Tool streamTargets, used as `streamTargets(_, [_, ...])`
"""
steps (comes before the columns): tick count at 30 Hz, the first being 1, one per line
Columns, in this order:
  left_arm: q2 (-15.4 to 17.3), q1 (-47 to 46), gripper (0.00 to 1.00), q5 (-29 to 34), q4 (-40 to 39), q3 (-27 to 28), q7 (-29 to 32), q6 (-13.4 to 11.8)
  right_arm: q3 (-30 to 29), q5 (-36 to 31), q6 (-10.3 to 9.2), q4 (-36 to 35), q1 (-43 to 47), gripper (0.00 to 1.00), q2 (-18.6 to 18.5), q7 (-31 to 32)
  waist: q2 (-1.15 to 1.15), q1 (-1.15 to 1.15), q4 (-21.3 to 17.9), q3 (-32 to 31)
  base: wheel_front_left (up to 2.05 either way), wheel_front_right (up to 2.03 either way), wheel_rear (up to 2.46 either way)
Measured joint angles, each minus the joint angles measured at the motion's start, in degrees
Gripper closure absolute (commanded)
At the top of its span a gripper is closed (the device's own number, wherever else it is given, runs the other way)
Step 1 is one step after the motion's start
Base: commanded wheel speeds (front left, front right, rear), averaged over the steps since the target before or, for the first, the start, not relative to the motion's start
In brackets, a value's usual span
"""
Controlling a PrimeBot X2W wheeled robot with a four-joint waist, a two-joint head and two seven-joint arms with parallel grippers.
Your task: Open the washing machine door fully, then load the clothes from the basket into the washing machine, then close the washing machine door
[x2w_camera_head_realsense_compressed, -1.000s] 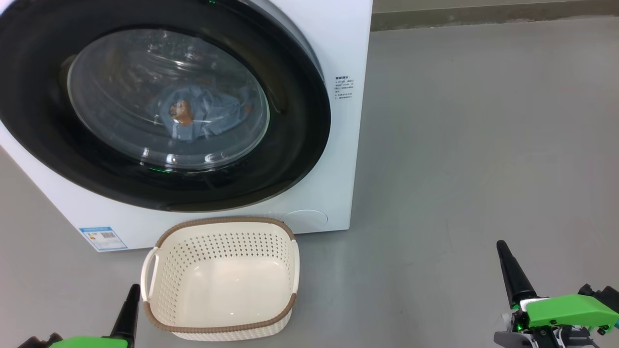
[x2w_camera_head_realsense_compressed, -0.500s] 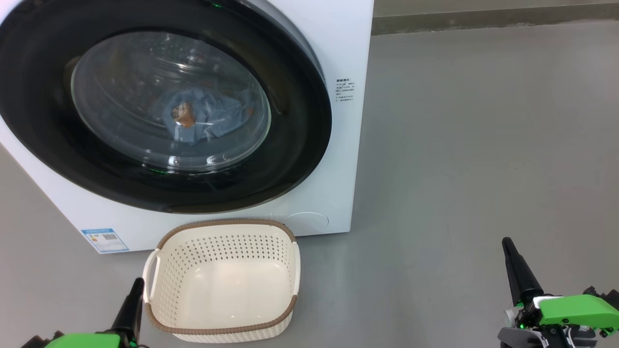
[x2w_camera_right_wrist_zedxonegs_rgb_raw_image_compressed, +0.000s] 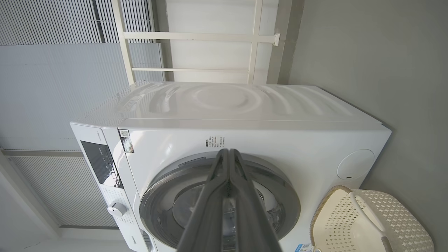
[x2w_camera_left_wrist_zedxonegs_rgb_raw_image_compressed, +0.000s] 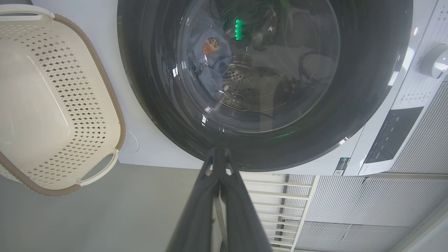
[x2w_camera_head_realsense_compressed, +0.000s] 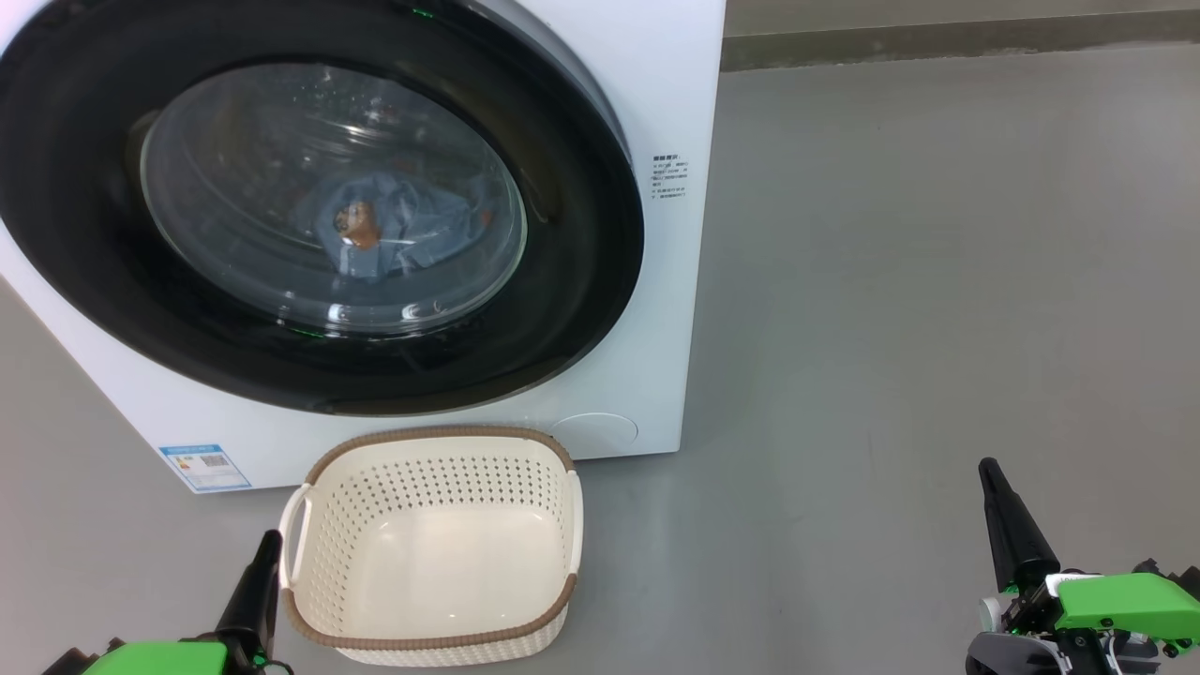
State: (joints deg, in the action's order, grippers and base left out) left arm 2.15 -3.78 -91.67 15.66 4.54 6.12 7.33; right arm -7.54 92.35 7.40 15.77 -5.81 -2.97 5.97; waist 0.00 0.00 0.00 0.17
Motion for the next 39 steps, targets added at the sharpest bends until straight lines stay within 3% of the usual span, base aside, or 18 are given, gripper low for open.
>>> streamTargets(39, [0.0, 0.0, 1.00, 0.0, 0.0, 0.0, 0.0, 0.0, -0.2, 0.0, 0.00, 0.0, 0.0, 1.00, 0.1, 0.0, 0.00, 0.00, 0.0, 0.0, 0.00, 0.00, 0.00])
